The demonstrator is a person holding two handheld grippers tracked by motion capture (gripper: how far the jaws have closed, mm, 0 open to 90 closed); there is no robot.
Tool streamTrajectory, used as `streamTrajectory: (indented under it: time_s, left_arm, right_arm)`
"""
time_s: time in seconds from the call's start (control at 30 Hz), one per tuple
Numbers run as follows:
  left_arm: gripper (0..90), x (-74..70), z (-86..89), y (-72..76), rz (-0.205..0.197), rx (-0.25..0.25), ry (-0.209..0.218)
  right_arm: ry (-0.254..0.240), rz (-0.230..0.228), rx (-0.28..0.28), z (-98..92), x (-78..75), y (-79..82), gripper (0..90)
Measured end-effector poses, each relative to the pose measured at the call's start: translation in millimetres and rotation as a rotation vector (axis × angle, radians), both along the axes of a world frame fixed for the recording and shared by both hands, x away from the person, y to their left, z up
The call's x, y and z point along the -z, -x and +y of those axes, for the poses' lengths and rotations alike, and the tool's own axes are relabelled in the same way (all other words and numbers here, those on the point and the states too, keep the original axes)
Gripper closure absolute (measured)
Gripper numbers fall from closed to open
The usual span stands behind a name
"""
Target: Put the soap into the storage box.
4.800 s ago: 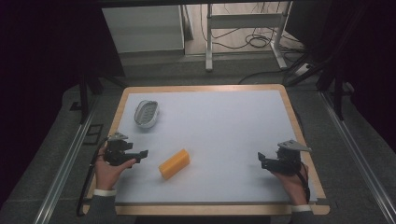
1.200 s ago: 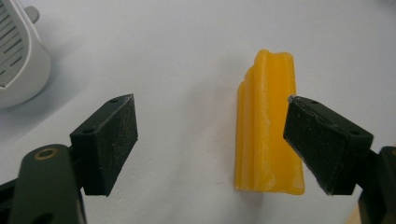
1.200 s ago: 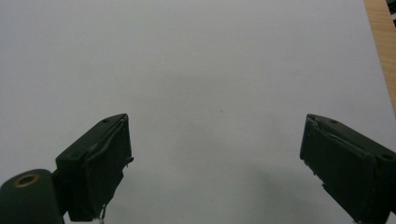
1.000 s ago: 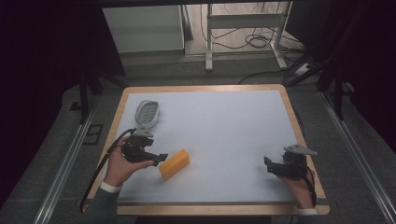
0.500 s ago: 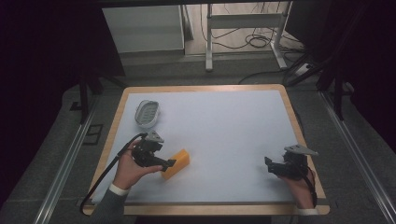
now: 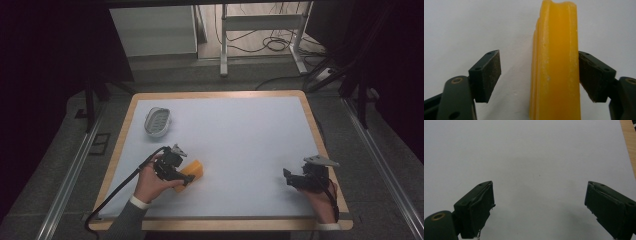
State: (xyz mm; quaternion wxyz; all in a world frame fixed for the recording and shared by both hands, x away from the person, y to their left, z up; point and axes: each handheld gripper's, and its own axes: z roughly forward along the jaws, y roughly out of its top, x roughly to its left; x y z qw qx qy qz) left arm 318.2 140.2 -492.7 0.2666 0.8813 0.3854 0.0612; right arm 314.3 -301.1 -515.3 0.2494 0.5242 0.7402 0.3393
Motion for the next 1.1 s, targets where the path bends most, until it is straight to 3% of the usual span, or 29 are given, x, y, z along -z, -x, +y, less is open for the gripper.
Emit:
streamTrajectory:
  time_s: [0.37, 0.57, 0.67, 1.1]
  left_arm:
    - [32.5, 4.9, -11.2, 0.5, 0.012, 0.029, -0.027]
    - [45.0, 7.8, -12.5, -1.3, 0.041, 0.029, -0.027]
    - [56.8, 9.7, -12.9, -1.5, 0.059, 0.029, -0.038]
    - [60.7, 8.5, -8.8, -0.6, 0.044, 0.028, -0.020]
  right_arm:
    - [0.012, 0.002, -0.001, 0.9, 1.2, -0.4, 9.0]
    - [0.012, 0.003, 0.003, -0.6, 1.6, -0.5, 9.0]
    - [0.014, 0.001, 0.002, -0.8, 1.5, -0.4, 9.0]
    - [0.017, -0.005, 0.006, -1.9, 0.8, 0.1, 9.0]
